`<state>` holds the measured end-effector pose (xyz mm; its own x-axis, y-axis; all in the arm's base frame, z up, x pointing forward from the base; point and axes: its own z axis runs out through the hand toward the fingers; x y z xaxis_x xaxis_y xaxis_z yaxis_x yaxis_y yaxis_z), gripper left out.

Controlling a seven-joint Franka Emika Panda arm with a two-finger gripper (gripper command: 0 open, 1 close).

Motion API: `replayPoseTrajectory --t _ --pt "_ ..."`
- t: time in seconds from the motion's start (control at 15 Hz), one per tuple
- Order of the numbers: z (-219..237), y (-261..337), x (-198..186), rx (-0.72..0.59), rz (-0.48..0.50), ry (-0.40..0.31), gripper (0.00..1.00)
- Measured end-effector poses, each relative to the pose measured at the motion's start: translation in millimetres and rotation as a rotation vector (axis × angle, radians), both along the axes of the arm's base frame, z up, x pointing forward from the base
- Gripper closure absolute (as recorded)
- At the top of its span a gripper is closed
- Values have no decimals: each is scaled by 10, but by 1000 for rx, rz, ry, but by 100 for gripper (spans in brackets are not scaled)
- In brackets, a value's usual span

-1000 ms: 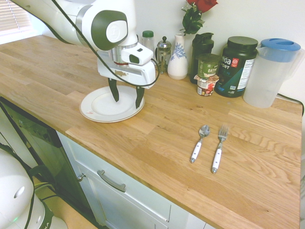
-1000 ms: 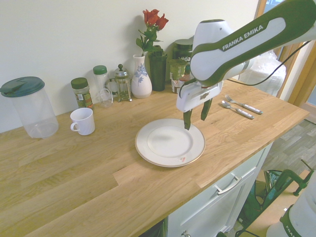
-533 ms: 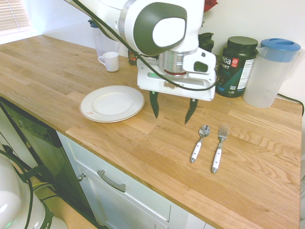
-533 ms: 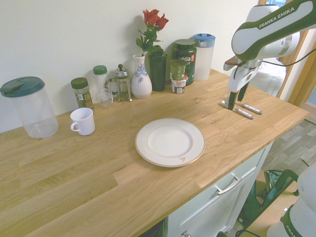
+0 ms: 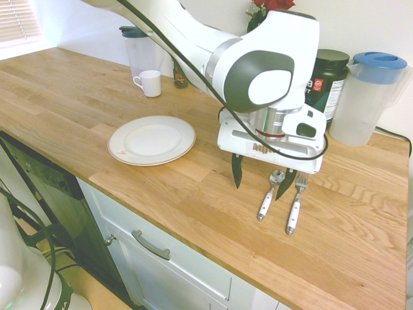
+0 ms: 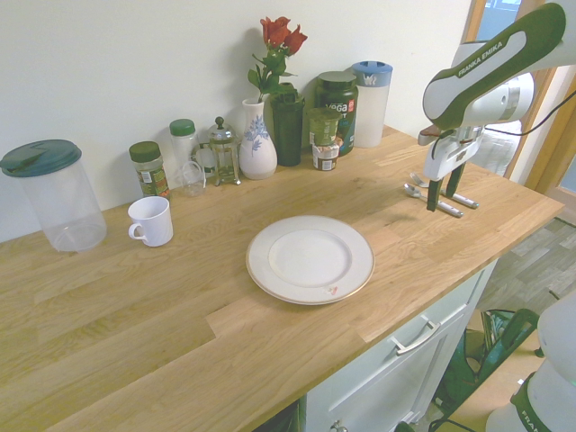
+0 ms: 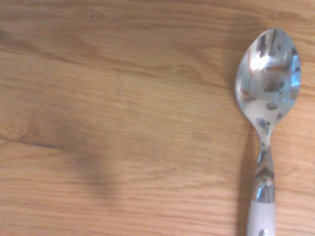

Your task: Put the spoon into the plate

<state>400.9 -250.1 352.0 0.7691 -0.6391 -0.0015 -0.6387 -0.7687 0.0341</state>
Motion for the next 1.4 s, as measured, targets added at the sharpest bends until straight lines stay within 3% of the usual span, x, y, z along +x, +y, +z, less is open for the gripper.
replayPoseTrajectory --t 1.4 --pt "-152 -45 111 2 -67 0 100"
